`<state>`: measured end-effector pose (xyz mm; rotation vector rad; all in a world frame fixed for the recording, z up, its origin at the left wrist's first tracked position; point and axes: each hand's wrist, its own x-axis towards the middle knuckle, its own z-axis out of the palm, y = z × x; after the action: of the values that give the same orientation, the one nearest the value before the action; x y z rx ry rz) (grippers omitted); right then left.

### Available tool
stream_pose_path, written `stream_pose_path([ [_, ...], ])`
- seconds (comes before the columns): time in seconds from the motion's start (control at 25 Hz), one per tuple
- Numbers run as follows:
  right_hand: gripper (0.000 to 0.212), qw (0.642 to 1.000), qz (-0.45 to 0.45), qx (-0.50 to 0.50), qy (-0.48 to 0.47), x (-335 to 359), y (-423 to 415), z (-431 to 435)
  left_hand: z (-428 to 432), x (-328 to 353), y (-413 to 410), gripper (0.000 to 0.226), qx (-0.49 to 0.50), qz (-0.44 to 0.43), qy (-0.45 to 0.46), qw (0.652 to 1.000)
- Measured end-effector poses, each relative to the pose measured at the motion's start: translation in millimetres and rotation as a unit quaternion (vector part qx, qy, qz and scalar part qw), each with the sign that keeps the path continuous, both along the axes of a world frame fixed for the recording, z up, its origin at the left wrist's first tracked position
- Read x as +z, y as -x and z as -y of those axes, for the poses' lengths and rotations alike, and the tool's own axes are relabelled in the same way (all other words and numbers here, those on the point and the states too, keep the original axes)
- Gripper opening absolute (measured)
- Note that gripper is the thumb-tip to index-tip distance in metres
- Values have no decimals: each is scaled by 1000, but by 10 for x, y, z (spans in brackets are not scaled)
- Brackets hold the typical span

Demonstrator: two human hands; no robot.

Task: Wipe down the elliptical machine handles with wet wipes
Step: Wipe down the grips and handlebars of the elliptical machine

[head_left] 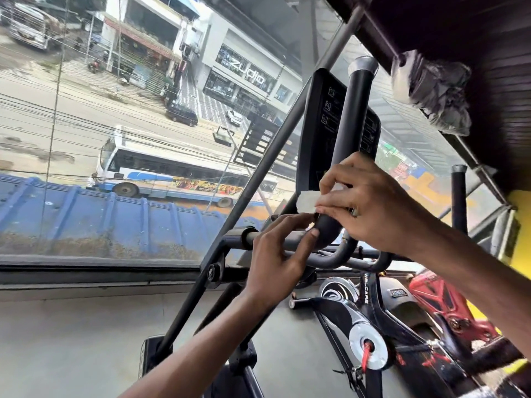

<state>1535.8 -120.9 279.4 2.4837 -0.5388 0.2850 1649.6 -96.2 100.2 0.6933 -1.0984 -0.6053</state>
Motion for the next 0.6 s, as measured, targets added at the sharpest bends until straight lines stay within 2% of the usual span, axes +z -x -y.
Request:
stream_pose_path([
  [0.12, 4, 1000, 6, -6, 1, 154, -43, 67, -9, 72, -4, 23, -20, -9, -4, 1000],
  [0.28, 4, 993, -43, -24, -108, 349, -64, 176, -34, 128, -20, 23, -29, -11, 7, 1000],
  [0.44, 3, 999, -6, -37, -25, 546, -204, 357, -23, 193, 3, 27, -50, -42, -12, 998],
  [0.52, 3, 997, 4, -64, -44, 613, -228, 370, 13, 267, -12, 36, -72, -58, -9, 996],
  [0.6, 3, 993, -24, -82, -81, 658, -230, 358, 65, 351, -34, 38, -90, -71, -5, 993],
])
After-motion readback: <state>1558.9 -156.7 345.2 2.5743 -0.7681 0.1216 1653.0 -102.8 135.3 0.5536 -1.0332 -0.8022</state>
